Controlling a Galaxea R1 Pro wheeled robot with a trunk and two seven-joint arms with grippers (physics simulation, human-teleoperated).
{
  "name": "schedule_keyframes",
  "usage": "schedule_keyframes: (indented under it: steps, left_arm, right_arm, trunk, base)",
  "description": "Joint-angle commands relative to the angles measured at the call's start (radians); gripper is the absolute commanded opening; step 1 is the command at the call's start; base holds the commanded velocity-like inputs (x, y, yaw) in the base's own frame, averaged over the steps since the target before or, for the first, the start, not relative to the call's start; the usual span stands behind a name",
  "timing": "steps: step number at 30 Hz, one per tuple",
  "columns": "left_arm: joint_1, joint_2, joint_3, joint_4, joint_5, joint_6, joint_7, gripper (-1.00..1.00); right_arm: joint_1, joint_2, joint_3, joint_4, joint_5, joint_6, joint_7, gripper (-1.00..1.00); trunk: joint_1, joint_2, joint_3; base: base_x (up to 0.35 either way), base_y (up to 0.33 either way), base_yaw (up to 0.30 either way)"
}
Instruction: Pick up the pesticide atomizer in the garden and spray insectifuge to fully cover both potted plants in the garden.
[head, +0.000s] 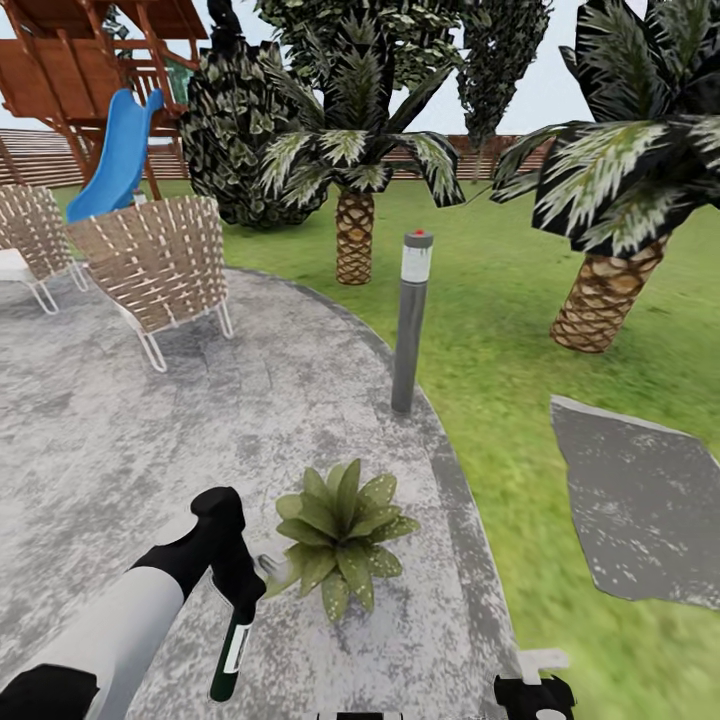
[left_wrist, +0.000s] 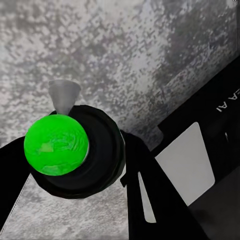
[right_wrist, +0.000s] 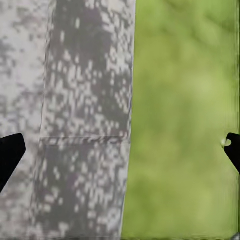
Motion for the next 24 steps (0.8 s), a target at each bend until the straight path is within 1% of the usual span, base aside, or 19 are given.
schedule_keyframes:
  steps: [1,3,7,10,13,16,19,21,24]
  left_arm:
    - [0.0,-0.001,-0.004,-0.002,-0.007,0.01,-0.01,-1.0]
    - [-0.001,-0.001,-0.003,-0.002,-0.006,0.009,-0.01,-1.0]
    - [-0.002,-0.002,-0.003,-0.003,-0.008,0.01,-0.01,-1.0]
    - [-0.002,-0.001,-0.003,-0.005,-0.009,0.011,-0.01,-1.0]
    - [-0.009,0.004,-0.003,-0.037,-0.011,0.011,-0.01,-1.0]
    - [-0.021,0.004,-0.002,-0.043,-0.013,0.013,-0.01,-1.0]
    - [-0.032,0.004,-0.002,-0.044,-0.014,0.017,-0.01,-1.0]
    - [-0.031,-0.001,-0.002,-0.043,-0.015,0.018,-0.01,-1.0]
    - [-0.027,0.001,-0.002,-0.044,-0.014,0.02,-0.01,-1.0]
  right_arm:
    - [-0.001,0.0,0.008,0.001,-0.01,-0.004,-0.002,1.0]
    - [-0.001,0.0,0.008,0.001,-0.01,-0.004,-0.002,1.0]
    - [-0.001,0.0,0.008,0.001,-0.009,-0.003,-0.002,1.0]
    - [-0.001,0.0,0.008,0.001,-0.009,-0.002,-0.002,1.0]
    - [-0.001,0.0,0.008,0.001,-0.009,-0.002,-0.002,1.0]
    - [-0.001,0.0,0.008,0.001,-0.009,-0.002,-0.002,1.0]
    - [-0.001,0.0,0.008,0.001,-0.008,-0.003,-0.002,1.0]
    - [-0.001,0.0,0.008,0.002,-0.008,-0.004,-0.002,1.0]
    - [-0.001,-0.011,0.01,0.003,-0.008,-0.005,-0.002,1.0]
  trunk:
    - [0.0,0.0,-0.001]
    - [0.0,0.0,-0.001]
    - [0.0,0.0,-0.001]
    - [0.0,0.0,-0.001]
    - [0.0,0.0,-0.001]
    - [0.0,0.0,-0.001]
    - [0.0,0.0,-0.001]
    - [0.0,0.0,-0.001]
    - [0.0,0.0,-0.001]
  base:
    - [0.0,0.001,-0.3]
    - [-0.061,0.021,-0.3]
    - [-0.252,0.126,-0.3]
    - [-0.29,0.198,-0.3]
    - [-0.278,0.227,-0.3]
    - [-0.242,0.238,-0.295]
    - [-0.05,0.26,-0.106]
    - [0.09,0.284,-0.027]
    - [0.162,0.285,-0.005]
